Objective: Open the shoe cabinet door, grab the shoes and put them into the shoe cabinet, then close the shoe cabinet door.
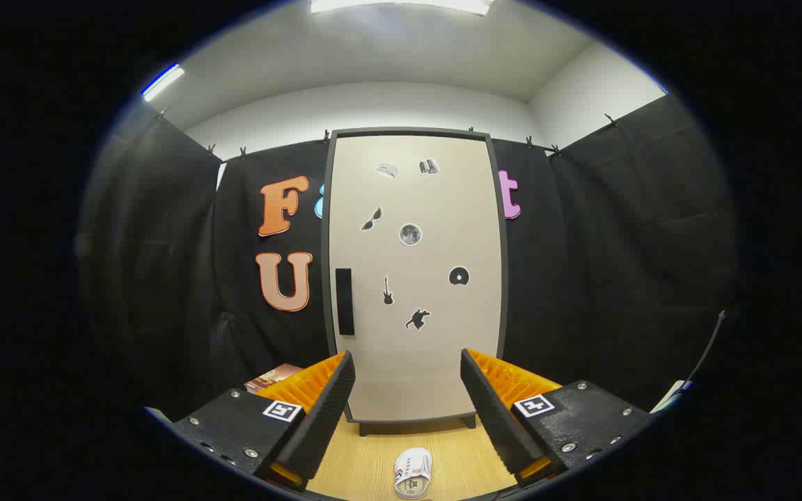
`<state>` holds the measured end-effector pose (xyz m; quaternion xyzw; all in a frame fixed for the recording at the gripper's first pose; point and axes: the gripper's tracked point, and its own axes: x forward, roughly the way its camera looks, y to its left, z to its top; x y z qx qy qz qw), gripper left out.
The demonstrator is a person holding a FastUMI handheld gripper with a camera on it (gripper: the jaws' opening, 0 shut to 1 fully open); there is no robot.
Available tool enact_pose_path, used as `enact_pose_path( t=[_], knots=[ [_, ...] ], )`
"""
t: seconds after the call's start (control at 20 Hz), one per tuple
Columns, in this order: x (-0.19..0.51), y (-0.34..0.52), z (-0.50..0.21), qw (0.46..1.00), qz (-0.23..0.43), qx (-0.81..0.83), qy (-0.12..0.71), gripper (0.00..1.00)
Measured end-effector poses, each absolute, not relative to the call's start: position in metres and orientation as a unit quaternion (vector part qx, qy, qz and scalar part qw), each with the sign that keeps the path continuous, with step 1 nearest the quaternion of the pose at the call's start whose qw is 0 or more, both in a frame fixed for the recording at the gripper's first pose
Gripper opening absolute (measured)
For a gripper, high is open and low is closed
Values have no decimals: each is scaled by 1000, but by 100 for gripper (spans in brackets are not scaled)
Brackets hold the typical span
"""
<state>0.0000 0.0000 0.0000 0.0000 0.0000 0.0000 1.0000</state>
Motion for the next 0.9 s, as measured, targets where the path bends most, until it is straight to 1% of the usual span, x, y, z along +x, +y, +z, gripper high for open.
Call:
enact_pose_path(
  t=[0.9],
  knots=[
    [9,3,2,1000,1,5,1,95]
  ],
)
